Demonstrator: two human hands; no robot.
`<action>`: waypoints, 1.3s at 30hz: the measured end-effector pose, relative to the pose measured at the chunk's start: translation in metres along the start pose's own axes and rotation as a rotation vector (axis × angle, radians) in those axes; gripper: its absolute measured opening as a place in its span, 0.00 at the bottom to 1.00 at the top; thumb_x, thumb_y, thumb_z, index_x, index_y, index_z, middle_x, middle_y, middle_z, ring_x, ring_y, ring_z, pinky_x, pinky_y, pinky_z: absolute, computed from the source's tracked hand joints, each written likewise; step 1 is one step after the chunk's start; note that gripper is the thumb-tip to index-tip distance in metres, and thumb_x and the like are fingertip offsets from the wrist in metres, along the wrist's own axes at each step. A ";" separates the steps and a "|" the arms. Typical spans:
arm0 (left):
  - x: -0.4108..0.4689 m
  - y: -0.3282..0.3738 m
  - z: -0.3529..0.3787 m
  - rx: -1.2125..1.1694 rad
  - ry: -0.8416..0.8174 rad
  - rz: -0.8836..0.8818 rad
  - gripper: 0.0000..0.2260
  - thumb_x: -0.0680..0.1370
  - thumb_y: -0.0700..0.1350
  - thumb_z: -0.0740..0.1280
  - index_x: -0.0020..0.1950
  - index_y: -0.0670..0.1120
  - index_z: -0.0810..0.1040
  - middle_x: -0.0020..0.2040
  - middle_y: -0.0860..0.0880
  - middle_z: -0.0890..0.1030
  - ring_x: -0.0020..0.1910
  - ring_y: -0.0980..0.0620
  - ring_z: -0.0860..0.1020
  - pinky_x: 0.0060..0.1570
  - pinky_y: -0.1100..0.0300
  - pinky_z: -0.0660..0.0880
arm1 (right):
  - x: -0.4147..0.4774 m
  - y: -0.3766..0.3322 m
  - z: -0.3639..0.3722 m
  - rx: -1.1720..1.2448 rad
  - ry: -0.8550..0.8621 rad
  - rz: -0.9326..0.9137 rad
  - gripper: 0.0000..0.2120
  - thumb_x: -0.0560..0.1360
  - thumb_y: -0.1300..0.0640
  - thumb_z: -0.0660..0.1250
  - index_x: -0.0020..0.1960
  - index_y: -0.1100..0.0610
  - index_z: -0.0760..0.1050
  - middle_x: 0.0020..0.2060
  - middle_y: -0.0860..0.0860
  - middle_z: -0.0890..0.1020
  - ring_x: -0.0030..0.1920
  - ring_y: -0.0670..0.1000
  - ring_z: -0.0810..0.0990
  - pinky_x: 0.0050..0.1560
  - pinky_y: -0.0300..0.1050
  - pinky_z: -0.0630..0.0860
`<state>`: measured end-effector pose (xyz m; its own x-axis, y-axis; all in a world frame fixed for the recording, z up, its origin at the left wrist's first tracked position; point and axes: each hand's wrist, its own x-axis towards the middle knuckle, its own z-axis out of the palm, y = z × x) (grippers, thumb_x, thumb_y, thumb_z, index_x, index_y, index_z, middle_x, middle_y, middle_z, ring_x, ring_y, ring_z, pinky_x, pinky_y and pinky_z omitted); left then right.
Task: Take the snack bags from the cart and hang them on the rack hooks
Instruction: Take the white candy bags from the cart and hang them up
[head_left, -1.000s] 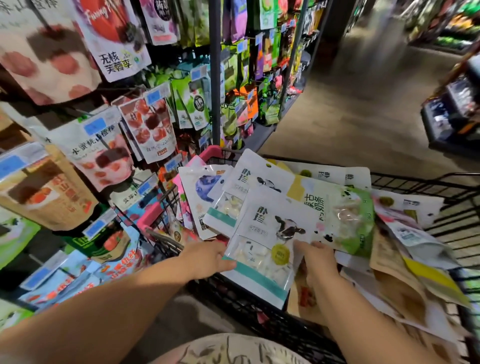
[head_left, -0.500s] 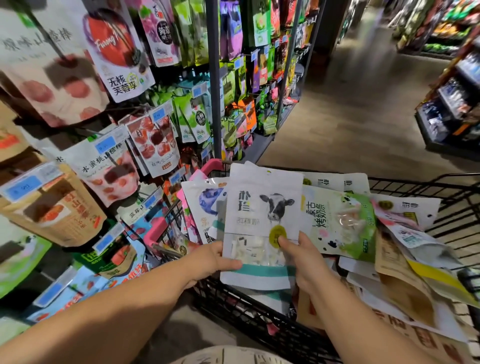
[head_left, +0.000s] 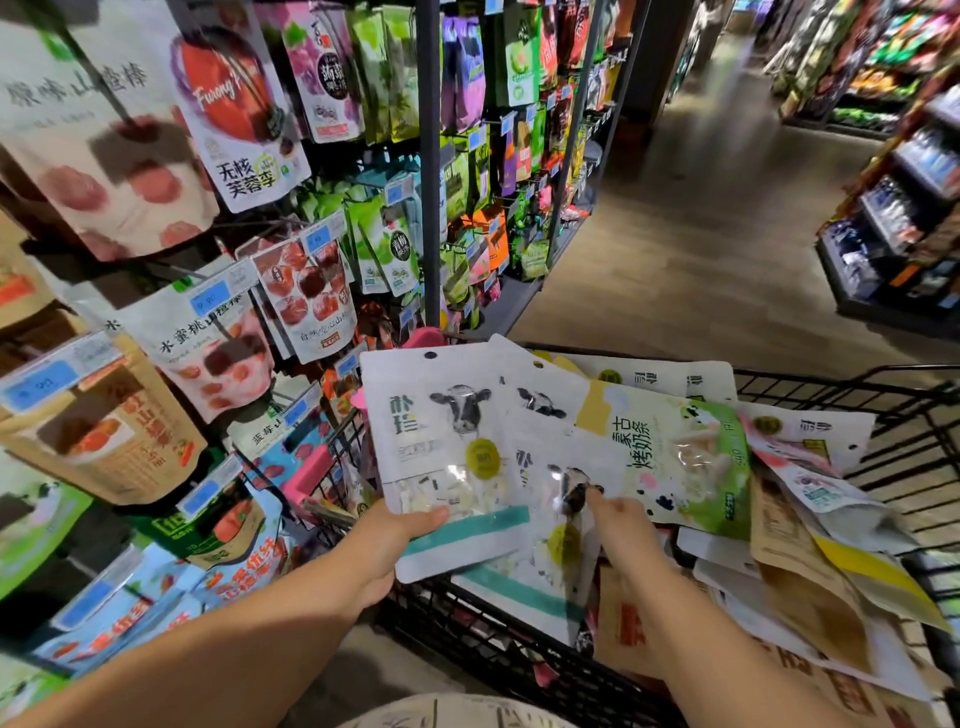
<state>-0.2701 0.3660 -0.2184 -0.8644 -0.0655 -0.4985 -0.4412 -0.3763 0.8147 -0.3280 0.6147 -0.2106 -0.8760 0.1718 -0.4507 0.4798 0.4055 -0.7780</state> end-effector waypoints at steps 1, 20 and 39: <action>0.003 0.001 -0.004 -0.024 0.019 0.004 0.14 0.73 0.33 0.69 0.58 0.41 0.79 0.53 0.41 0.84 0.52 0.42 0.82 0.51 0.51 0.79 | 0.003 0.007 -0.003 -0.026 -0.014 0.054 0.27 0.79 0.47 0.63 0.66 0.69 0.70 0.56 0.63 0.78 0.55 0.61 0.77 0.57 0.51 0.74; 0.012 -0.004 -0.011 -0.051 0.017 0.009 0.13 0.75 0.32 0.67 0.57 0.44 0.79 0.53 0.43 0.84 0.53 0.42 0.81 0.57 0.46 0.75 | 0.016 0.016 0.022 0.344 -0.345 0.108 0.12 0.70 0.69 0.73 0.52 0.60 0.79 0.44 0.54 0.86 0.45 0.55 0.84 0.43 0.46 0.80; 0.003 0.031 -0.027 -0.159 0.101 0.120 0.17 0.70 0.37 0.70 0.58 0.44 0.79 0.54 0.43 0.84 0.52 0.42 0.82 0.49 0.51 0.79 | 0.029 -0.013 0.036 0.452 -0.319 0.118 0.23 0.69 0.57 0.76 0.62 0.60 0.75 0.49 0.61 0.85 0.51 0.61 0.83 0.53 0.57 0.80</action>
<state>-0.2797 0.3290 -0.2026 -0.8761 -0.2081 -0.4348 -0.2862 -0.5011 0.8167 -0.3576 0.5822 -0.2291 -0.7908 -0.1154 -0.6011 0.6081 -0.0366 -0.7930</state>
